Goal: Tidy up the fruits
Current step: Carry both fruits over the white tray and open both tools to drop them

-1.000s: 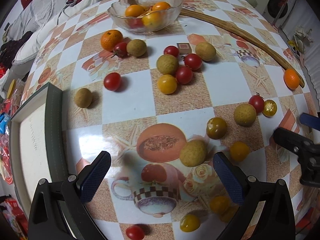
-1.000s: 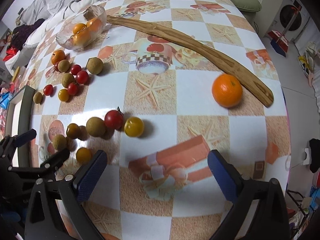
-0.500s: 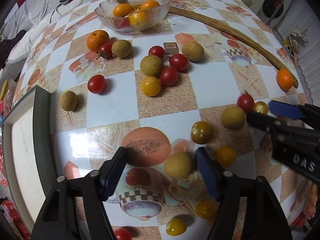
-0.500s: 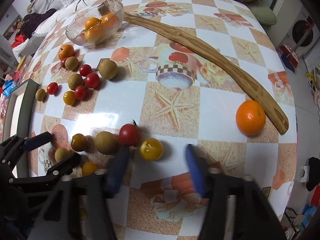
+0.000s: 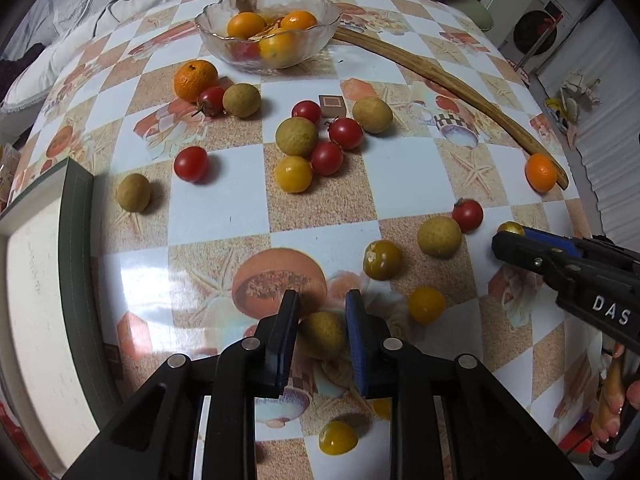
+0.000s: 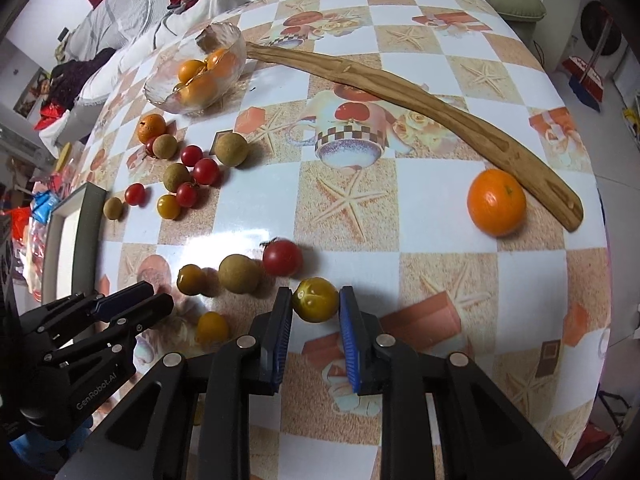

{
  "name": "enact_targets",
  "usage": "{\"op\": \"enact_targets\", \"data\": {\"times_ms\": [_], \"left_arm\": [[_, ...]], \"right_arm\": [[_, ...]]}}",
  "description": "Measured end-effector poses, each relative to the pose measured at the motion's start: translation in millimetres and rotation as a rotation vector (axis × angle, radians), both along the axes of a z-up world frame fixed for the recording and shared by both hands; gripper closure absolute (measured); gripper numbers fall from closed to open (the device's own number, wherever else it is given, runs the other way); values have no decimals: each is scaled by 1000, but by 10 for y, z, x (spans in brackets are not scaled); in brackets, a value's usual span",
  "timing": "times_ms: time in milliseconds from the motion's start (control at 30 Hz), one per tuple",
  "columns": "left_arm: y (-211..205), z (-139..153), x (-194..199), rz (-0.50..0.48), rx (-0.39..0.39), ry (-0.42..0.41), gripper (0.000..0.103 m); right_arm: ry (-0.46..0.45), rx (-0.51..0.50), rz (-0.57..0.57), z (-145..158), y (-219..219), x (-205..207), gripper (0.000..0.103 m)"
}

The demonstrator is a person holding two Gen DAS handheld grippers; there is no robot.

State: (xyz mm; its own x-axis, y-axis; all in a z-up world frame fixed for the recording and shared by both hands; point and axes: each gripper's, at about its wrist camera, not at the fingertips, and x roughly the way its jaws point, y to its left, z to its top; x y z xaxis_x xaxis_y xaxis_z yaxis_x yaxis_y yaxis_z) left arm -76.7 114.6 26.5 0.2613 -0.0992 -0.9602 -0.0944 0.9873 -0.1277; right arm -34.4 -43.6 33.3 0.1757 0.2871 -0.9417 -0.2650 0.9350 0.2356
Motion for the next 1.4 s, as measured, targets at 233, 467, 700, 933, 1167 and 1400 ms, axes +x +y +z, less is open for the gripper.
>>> {"op": "enact_targets", "data": {"times_ms": [233,467,700,933,1167,1400], "left_arm": [[0,-79,-98,8,40,-3,77],[-40,-79,-189,-17,83,-14,77],[16,-86,-385,14,111,-17,24],[77,-133,-495,21,109,-24,36],[-7,-83,-426,-20,88,-42,75],[93,79,-431,7,46,-64,75]], "right_arm": [[9,13,4,17,-22,-70,77],[17,30,5,9,-13,-112,77],[15,36,0,22,-18,-152,77],[20,36,1,7,-14,-175,77],[17,35,10,25,50,-218,77],[5,33,47,115,197,-283,77]]}}
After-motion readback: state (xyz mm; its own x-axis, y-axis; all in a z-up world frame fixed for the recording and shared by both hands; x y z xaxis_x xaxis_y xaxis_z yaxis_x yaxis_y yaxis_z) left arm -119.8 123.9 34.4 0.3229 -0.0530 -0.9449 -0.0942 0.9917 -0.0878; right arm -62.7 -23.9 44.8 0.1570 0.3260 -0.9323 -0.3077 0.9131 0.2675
